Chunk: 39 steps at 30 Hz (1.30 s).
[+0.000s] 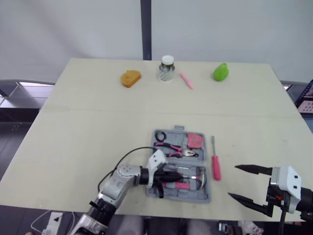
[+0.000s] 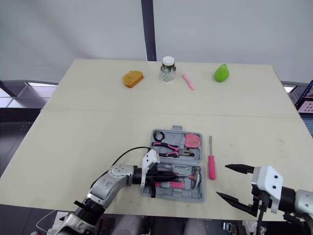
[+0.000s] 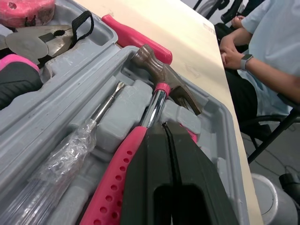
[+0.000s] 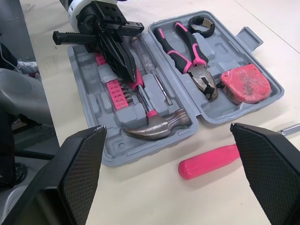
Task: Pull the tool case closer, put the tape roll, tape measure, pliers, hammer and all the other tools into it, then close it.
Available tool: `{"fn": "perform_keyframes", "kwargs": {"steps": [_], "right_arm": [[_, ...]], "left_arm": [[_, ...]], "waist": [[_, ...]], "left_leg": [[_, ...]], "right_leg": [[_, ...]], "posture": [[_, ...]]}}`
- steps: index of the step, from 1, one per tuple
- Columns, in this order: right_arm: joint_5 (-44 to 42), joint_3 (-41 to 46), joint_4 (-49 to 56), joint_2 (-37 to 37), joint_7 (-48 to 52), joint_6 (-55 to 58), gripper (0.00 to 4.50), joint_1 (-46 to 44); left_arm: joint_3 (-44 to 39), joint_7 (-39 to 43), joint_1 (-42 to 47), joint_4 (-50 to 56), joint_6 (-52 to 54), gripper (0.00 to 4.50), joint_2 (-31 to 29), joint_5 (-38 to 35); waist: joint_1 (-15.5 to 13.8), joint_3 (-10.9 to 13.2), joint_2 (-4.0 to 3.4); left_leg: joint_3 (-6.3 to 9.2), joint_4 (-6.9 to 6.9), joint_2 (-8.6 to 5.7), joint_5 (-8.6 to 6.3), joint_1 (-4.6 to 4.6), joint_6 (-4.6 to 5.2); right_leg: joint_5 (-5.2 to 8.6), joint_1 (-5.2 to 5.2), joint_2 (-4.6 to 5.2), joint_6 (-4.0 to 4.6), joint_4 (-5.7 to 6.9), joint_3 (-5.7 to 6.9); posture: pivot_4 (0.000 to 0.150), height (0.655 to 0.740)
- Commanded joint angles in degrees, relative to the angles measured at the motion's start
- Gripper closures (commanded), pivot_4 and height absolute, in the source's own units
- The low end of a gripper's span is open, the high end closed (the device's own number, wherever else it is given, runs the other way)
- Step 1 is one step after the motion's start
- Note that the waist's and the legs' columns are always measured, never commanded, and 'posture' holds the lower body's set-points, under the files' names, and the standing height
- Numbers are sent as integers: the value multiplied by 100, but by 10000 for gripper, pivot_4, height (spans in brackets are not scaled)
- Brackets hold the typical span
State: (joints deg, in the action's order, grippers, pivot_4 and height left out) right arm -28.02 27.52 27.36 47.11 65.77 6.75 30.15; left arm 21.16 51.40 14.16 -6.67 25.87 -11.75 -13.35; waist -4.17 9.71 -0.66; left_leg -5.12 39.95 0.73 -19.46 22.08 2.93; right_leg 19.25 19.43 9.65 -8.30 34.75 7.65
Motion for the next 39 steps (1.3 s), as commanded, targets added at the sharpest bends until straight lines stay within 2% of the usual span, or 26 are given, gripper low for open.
{"fn": "perform_keyframes", "kwargs": {"steps": [1, 23, 27, 30, 36, 39], "right_arm": [[-105, 201, 205, -10, -20, 17, 0, 31], [-125, 206, 237, -6, -28, 53, 0, 32], [-103, 161, 230, -4, -42, 55, 0, -2], [-90, 137, 213, -4, -45, 52, 0, -31], [-65, 93, 149, -1, -25, 26, 0, -95], [-53, 63, 88, 0, -8, 3, 0, -161]], "left_arm": [[37, -276, -166, -534, 398, 44845, -38, 172], [108, -305, 53, -1127, 1069, 44845, 68, 83], [123, -296, 78, -1197, 1227, 44845, 49, 72], [173, -263, 57, -1175, 1331, 44845, 15, 74], [-7, -118, -219, -363, 1253, 44845, -180, -165], [-186, -69, -358, 296, 1274, 44845, -371, -368]], "waist": [[-3, -6, -5], [-51, -52, -31], [-49, -52, -31], [-46, -55, -32], [-17, -58, -37], [94, -57, -35]], "left_leg": [[0, 0, 0, -1, -1, 0], [2, 0, 0, -16, -4, 3], [8, -2, 2, -38, -29, -14], [9, -25, 8, -53, -85, -26], [1, -40, 7, -53, -84, -27], [-7, -68, 15, -41, -83, -18]], "right_leg": [[0, -1, 0, 0, -1, 0], [-10, -21, 5, -8, -36, -9], [-11, -55, 16, -9, -54, -8], [-11, -106, 27, -9, -85, -8], [-12, -101, 31, -11, -90, -14], [-8, -88, 15, -4, -100, -18]], "posture": [[1500, 6950], [1500, 6950], [1500, 6950], [1500, 6950], [1500, 6950], [1500, 6950]]}}
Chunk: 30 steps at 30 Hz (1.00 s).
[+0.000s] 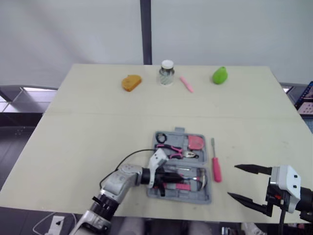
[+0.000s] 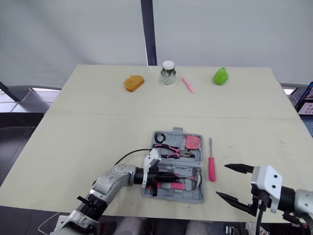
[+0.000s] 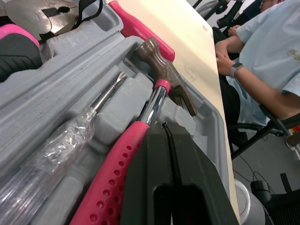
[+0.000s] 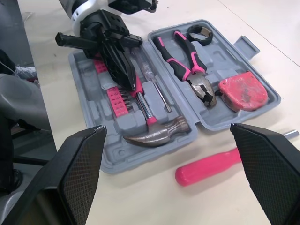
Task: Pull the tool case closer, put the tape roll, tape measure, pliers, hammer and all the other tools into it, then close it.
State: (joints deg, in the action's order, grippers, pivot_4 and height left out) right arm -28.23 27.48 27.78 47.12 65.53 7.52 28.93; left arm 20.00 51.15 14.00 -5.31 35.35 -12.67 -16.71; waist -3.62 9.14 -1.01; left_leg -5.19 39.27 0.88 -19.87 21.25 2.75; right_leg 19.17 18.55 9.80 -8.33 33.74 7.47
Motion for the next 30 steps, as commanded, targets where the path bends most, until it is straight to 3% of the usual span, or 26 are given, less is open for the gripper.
{"fn": "perform_keyframes", "kwargs": {"steps": [1, 12, 20, 30], "right_arm": [[-28, 56, 30, -3, 22, -81, 0, -56], [-15, 20, -50, -15, 63, -113, 0, -145], [-29, 53, -19, 2, 59, -71, 0, -149], [-67, 181, 89, -12, 56, -49, 0, 28]], "left_arm": [[-101, -30, -382, 364, 254, 44845, -348, -54], [-219, -251, -535, 1417, -1251, 44845, -526, 159], [194, -206, -329, 1006, -2159, 44845, -508, 706], [486, -180, -277, 390, -2577, 44845, -408, 1060]], "waist": [[87, 2, -3], [70, 54, 25], [55, 56, 26], [55, 61, 35]], "left_leg": [[0, -9, 3, 1, -1, -2], [1, -20, 7, 14, 14, -8], [3, -21, 4, 10, 27, -9], [-2, -20, 1, 13, 28, -3]], "right_leg": [[4, 2, -5, 7, -1, 2], [10, 18, -14, 16, -2, 10], [7, 28, -22, 11, -11, 15], [7, 30, -24, 10, -8, 22]], "posture": [[1500, 6950], [1500, 6950], [1500, 6950], [1500, 6950]]}}
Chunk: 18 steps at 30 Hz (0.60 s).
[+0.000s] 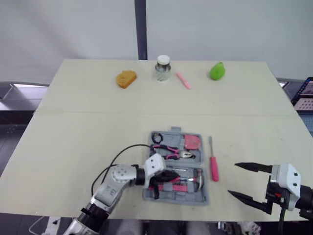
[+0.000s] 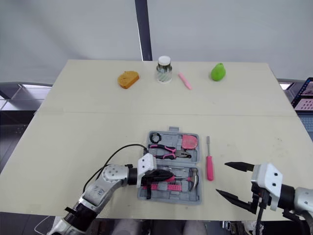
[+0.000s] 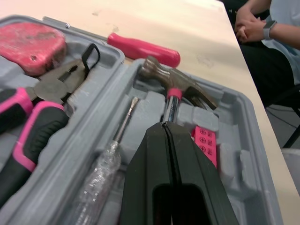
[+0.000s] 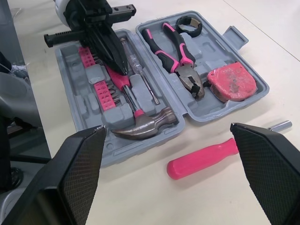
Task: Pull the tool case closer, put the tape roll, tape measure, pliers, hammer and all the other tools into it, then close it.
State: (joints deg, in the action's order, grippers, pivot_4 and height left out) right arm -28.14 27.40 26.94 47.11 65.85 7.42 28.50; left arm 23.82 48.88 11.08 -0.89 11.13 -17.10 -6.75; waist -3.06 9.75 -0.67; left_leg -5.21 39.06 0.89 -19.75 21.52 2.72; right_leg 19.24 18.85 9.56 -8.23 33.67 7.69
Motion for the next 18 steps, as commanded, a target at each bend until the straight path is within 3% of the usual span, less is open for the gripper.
{"fn": "perform_keyframes", "kwargs": {"steps": [1, 18], "right_arm": [[-80, 202, 186, -14, 21, -33, 0, 91], [-88, 212, 239, 0, -32, 2, 0, 137]], "left_arm": [[107, 39, 17, -135, -168, 44845, 46, 97], [367, 23, -175, -340, -482, 44845, -58, 533]], "waist": [[-2, 0, 0], [-2, -1, -2]], "left_leg": [[1, 0, 0, 0, 0, 0], [3, 0, 2, -1, -2, -1]], "right_leg": [[0, 0, 1, 0, 0, -1], [0, 0, 10, 0, 2, -6]], "posture": [[1500, 6950], [1500, 6950]]}}
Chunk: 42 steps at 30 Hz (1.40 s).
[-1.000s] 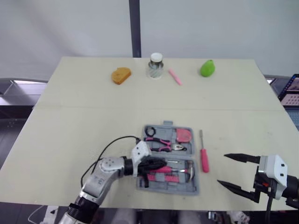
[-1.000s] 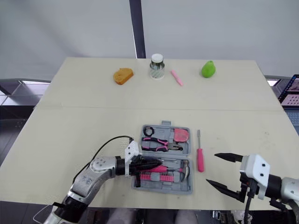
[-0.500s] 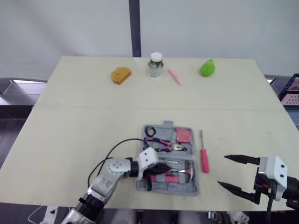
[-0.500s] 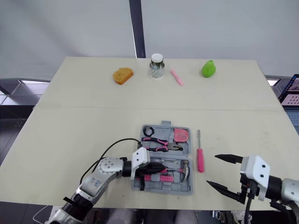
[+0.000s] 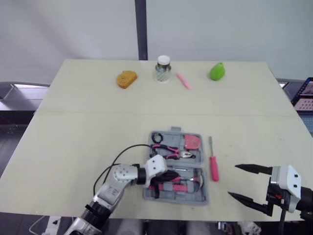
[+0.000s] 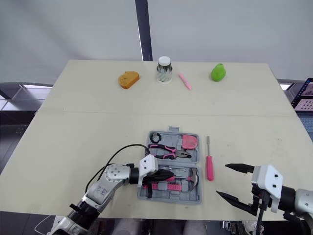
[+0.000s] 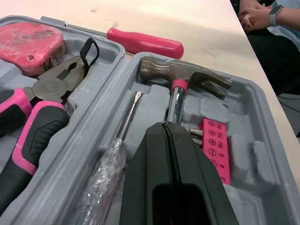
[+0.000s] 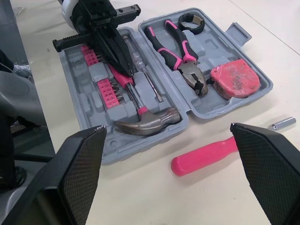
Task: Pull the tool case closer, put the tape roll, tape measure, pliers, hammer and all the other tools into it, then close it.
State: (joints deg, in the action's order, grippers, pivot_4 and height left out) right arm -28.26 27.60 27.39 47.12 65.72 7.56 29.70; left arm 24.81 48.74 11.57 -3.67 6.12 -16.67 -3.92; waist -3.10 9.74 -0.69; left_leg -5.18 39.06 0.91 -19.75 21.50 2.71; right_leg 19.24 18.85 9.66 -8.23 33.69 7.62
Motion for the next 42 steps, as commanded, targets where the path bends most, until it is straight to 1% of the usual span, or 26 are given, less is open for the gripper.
{"fn": "perform_keyframes", "kwargs": {"steps": [1, 13, 26, 33, 37, 42], "right_arm": [[-76, 188, 196, 1, -24, -6, 0, 12], [-97, 271, 187, 35, 1, 33, 0, 20], [-109, 418, 259, 5, 6, 45, 0, 134], [-114, 462, 310, -4, -8, 62, 0, 189], [-122, 465, 321, -1, -12, 67, 0, 195], [-112, 428, 289, 13, -1, 73, 0, 140]], "left_arm": [[264, 18, -246, -61, 53, 44845, -100, 253], [436, 3, -200, -557, -147, 44845, -199, 607], [635, 47, -214, -917, -129, 44845, -219, 696], [754, 20, -216, -1179, -287, 44845, -249, 844], [788, -13, -218, -1299, -372, 44845, -269, 937], [621, -39, -268, -1169, -379, 44845, -187, 726]], "waist": [[1, 0, -1], [-12, -3, -4], [-23, -15, -16], [-21, -28, -18], [-23, -38, -34], [-20, -40, -36]], "left_leg": [[0, 0, 1, -1, 0, -1], [0, 0, 0, -4, -8, 2], [2, 0, 0, -13, -25, -3], [3, 0, 0, -19, -28, -1], [2, -2, 1, -21, -29, 1], [2, -2, 1, -24, -31, -5]], "right_leg": [[0, 0, 0, 0, -1, 0], [0, -10, 5, 0, -4, 0], [0, -27, 15, 0, -7, -3], [0, -32, 16, 0, -15, -3], [0, -32, 16, 0, -18, -4], [0, -34, 19, 0, -18, -5]], "posture": [[1500, 6950], [1500, 6950], [1500, 6950], [1500, 6950], [1500, 6950], [1500, 6950]]}}
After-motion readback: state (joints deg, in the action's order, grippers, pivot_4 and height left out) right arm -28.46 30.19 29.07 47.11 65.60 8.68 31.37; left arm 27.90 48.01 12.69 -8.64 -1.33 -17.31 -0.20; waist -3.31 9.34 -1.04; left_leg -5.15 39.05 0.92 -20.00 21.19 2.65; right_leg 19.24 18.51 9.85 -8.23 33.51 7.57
